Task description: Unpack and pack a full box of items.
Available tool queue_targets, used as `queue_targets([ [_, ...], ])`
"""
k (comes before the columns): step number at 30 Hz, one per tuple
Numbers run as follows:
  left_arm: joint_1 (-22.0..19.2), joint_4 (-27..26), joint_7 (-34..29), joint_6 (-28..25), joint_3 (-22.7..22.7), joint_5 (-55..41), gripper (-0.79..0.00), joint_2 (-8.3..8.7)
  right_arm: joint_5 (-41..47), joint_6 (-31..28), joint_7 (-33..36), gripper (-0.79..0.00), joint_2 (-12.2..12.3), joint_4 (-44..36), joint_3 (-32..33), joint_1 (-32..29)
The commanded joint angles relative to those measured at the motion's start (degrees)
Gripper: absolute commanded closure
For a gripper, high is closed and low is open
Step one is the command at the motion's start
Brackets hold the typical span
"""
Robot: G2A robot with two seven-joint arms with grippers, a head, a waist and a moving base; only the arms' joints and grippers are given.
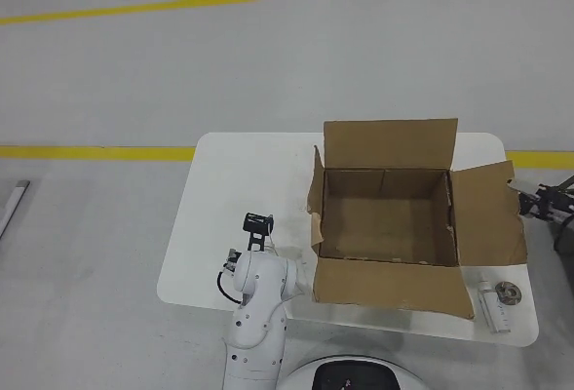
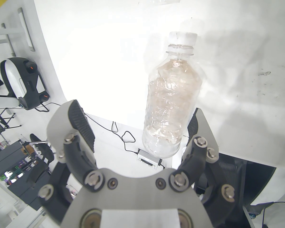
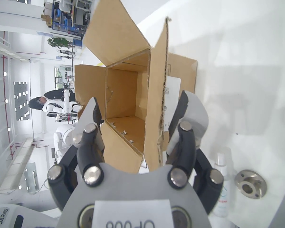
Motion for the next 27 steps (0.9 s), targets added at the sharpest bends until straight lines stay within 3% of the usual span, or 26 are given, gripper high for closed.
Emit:
queue_targets([
  [1, 0.0, 0.0, 0.0, 0.0, 0.0, 0.0, -0.785, 0.0, 1.07, -1.17, -4.28, -0.363, -0.17, -3.08, 1.89, -2.3],
  [2, 0.0, 0.0, 0.0, 0.0, 0.0, 0.0, -0.785, 0.0, 1.5, -1.91, -6.6, -0.228, -0.29, -4.48, 2.78, -3.42],
  [3, 0.0, 0.0, 0.0, 0.0, 0.0, 0.0, -0.785, 0.0, 1.84, -2.57, -8.84, 0.0, -0.42, -5.88, 3.51, -4.52],
  [10, 0.0, 0.0, 0.0, 0.0, 0.0, 0.0, -0.785, 0.0, -4.51, -4.97, -16.14, 0.0, -0.68, -17.83, 4.46, -10.45],
  [20, 0.0, 0.0, 0.0, 0.0, 0.0, 0.0, -0.785, 0.0, -8.23, -5.49, -17.04, 0.0, -0.62, -19.69, 3.7, -11.35],
  [27, 0.0, 0.0, 0.0, 0.0, 0.0, 0.0, -0.785, 0.0, -21.52, -9.97, -30.24, 0.0, -1.33, -24.27, -0.36, -16.82],
])
